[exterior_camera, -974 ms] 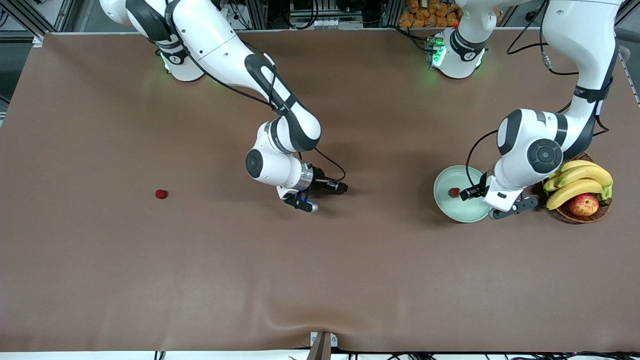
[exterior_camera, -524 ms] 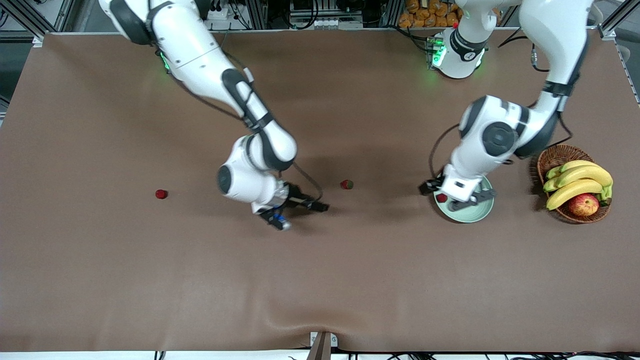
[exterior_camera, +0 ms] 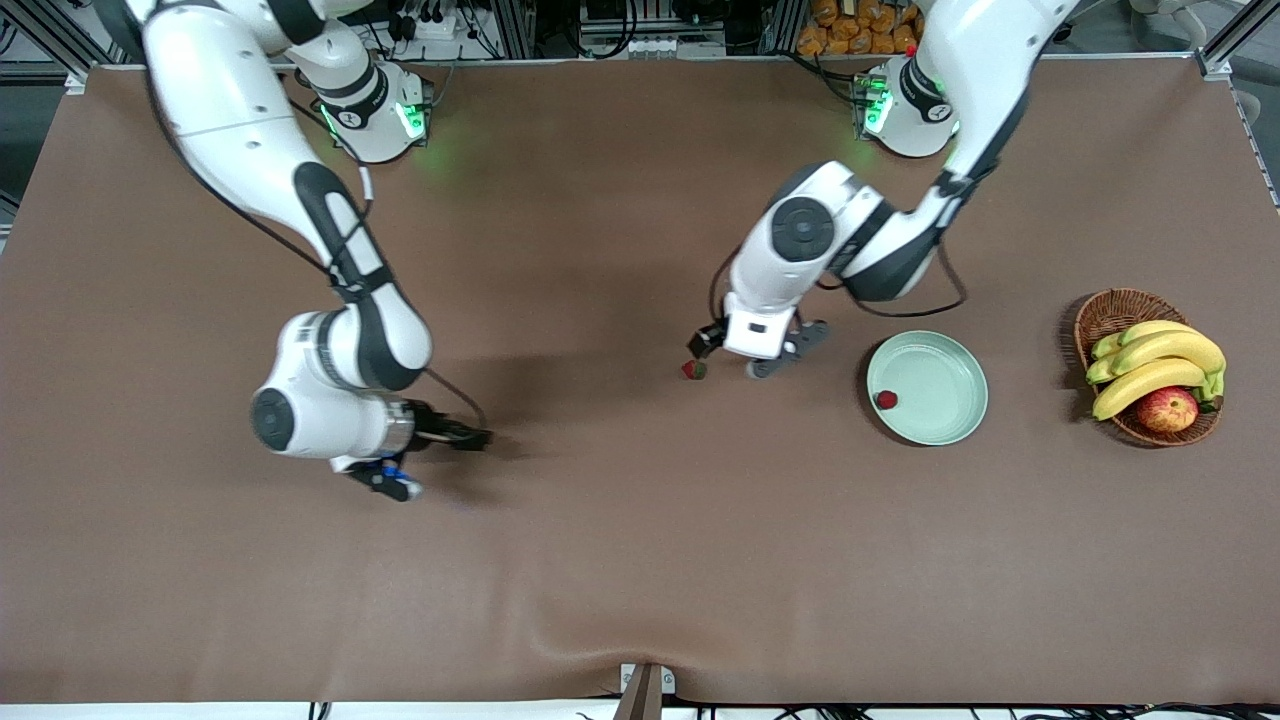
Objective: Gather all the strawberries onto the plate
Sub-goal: 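Release the strawberry on the plate while the right gripper sets another mid-table, then grasp the second strawberry with the left gripper while the right gripper reaches the last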
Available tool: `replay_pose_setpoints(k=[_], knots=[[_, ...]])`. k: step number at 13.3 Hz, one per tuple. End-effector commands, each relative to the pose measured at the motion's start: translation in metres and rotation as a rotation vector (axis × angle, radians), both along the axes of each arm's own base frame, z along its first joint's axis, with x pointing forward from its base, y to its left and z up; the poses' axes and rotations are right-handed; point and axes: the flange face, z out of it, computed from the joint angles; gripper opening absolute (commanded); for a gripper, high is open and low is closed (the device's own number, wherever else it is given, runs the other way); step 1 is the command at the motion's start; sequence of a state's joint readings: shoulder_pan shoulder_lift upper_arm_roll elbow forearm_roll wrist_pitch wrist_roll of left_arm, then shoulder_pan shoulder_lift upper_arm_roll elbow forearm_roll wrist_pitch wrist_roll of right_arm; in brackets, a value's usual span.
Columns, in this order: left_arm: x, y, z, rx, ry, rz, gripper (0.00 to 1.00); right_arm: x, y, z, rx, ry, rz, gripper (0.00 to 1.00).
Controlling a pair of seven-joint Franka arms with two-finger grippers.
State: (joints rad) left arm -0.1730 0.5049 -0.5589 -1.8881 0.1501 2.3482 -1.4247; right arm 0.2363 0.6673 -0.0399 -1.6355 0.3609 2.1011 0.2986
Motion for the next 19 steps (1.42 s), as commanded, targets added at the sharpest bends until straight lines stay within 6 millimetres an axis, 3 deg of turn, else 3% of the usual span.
replay_pose_setpoints(k=[1,3,6,8,11,14,17,19], knots=[[0.002,-0.015,-0.032,0.044,-0.002,0.088,1.0,-0.012,-0.038,0.024,-0.125,0.028,0.128,1.0],[0.008,-0.016,-0.061,0.091,-0.022,0.121,1.0,-0.013,-0.079,0.027,-0.18,0.05,0.235,1.0],[0.013,-0.027,-0.08,0.104,-0.032,0.166,0.94,-0.012,-0.156,0.019,-0.161,0.047,0.316,1.0],[0.014,-0.037,-0.082,0.087,-0.027,0.185,0.91,-0.016,-0.179,0.009,-0.19,0.063,0.336,1.0],[0.008,-0.044,-0.089,0.086,-0.021,0.185,0.75,-0.02,-0.2,-0.016,-0.206,0.073,0.33,1.0],[0.011,-0.04,-0.095,0.092,-0.029,0.18,0.57,-0.025,-0.199,-0.025,-0.2,0.087,0.325,1.0],[0.017,-0.038,-0.097,0.091,-0.034,0.17,0.55,-0.032,-0.199,-0.035,-0.192,0.118,0.328,1.0],[0.017,-0.037,-0.1,0.091,-0.029,0.173,0.46,-0.034,-0.199,-0.036,-0.187,0.134,0.324,1.0]])
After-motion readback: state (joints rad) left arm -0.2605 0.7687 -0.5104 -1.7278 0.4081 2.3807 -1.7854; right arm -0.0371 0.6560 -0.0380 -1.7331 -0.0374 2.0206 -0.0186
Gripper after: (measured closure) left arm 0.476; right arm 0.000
